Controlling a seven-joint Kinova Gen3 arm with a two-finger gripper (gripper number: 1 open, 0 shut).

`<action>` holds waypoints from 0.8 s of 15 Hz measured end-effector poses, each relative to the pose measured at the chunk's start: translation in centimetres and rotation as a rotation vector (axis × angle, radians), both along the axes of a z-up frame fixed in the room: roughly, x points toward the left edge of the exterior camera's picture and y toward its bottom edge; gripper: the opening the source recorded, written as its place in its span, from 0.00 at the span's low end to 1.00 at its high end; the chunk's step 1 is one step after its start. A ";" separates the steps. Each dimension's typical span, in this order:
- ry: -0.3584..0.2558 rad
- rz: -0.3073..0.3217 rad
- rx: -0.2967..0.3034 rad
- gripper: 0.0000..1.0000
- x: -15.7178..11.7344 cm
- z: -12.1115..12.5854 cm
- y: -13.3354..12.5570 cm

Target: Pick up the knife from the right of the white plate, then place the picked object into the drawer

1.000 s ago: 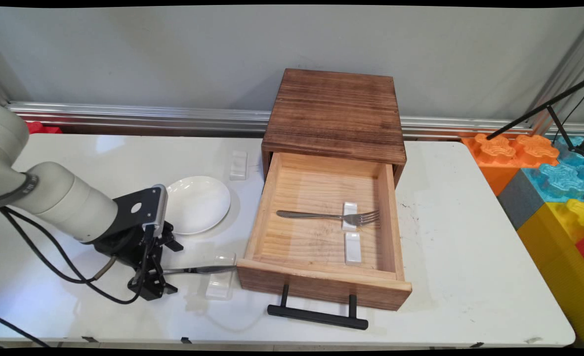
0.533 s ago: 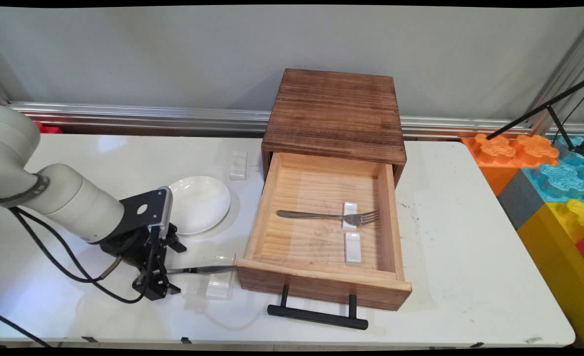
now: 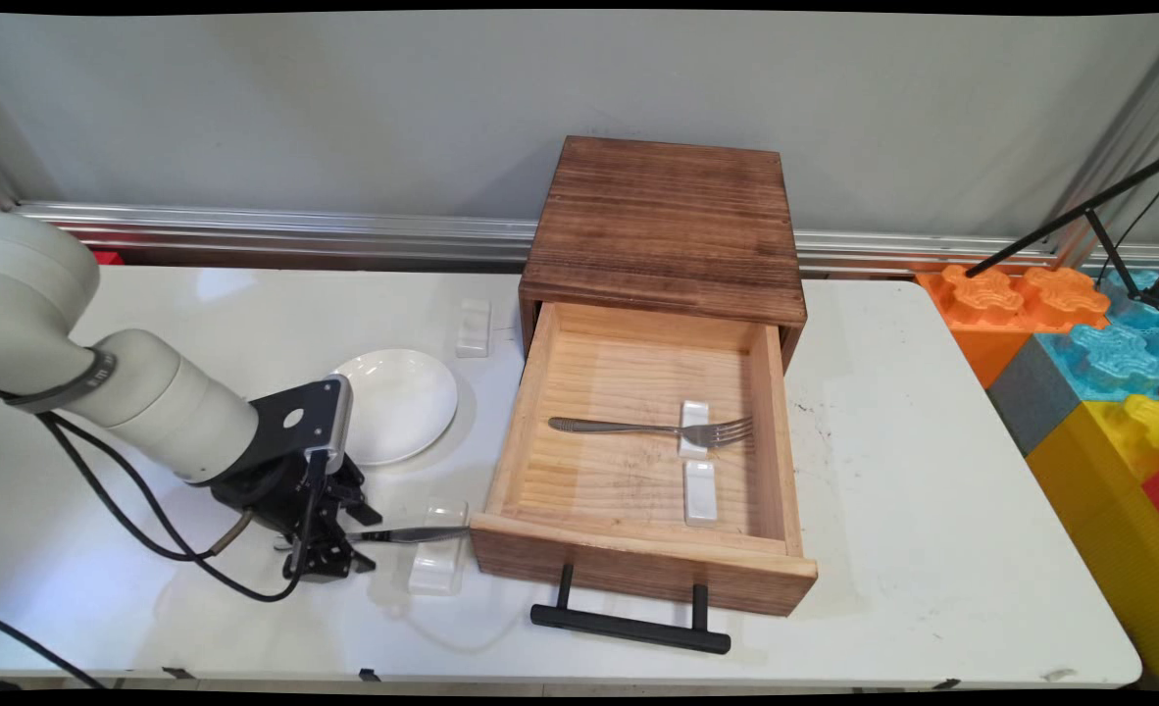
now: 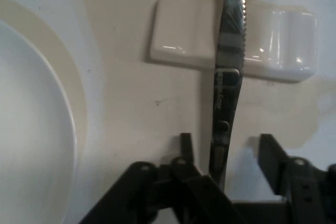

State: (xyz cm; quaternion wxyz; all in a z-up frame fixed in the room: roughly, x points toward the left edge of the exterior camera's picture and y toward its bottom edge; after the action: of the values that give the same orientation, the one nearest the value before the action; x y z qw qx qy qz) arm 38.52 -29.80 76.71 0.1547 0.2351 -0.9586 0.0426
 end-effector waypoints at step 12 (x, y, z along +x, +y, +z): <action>0.019 -0.018 0.027 0.00 0.5 0.7 0.2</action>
State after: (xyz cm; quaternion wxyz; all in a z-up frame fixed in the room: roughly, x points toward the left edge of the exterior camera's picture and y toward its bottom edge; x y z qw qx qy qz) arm 39.02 -29.63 77.37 0.1609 0.2286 -0.9598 0.0261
